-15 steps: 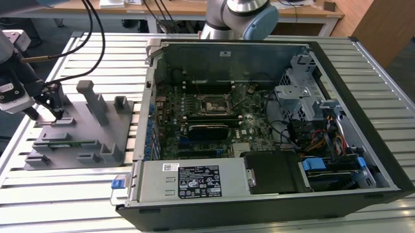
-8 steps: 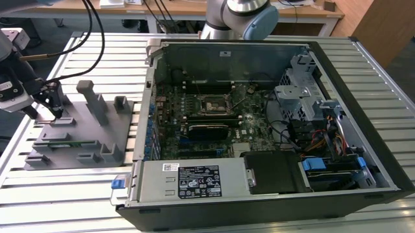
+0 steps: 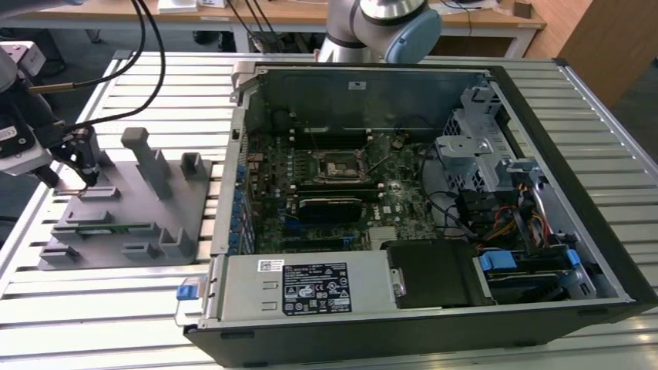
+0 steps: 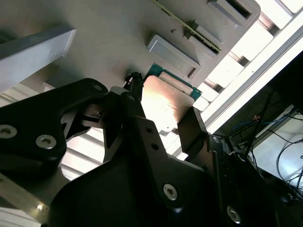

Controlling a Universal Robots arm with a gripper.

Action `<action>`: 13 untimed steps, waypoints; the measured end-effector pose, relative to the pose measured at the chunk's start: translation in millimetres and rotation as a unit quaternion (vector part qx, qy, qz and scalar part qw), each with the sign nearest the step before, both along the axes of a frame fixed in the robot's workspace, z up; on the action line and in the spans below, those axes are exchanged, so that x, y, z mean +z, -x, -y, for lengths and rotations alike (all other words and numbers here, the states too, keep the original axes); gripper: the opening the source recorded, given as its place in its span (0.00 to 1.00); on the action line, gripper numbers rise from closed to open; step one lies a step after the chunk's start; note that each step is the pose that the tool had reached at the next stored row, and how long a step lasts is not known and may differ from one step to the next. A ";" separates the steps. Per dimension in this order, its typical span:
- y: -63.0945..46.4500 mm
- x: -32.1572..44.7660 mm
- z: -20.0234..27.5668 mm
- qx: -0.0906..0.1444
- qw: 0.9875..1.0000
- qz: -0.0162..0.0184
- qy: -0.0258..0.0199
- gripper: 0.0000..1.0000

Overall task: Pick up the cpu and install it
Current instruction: 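Pick up the cpu and move it towards the insertion slot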

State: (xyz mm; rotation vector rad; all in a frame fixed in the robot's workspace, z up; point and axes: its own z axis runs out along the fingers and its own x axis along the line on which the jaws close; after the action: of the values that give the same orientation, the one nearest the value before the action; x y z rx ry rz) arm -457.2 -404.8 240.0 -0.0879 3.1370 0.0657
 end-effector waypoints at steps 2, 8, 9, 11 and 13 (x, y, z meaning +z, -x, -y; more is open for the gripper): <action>0.0 1.1 0.0 0.000 1.000 0.000 0.000 0.54; 0.0 4.2 -0.1 0.000 1.000 0.000 0.000 0.54; 0.0 4.4 -0.1 0.000 1.000 0.000 0.000 0.54; 0.0 4.9 0.0 0.000 1.000 0.000 0.000 0.54; 0.0 5.2 -0.1 0.000 1.000 0.000 0.000 0.54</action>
State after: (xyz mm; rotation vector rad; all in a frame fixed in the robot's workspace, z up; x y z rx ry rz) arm -457.2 -404.7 245.2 -0.0879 3.1370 0.0658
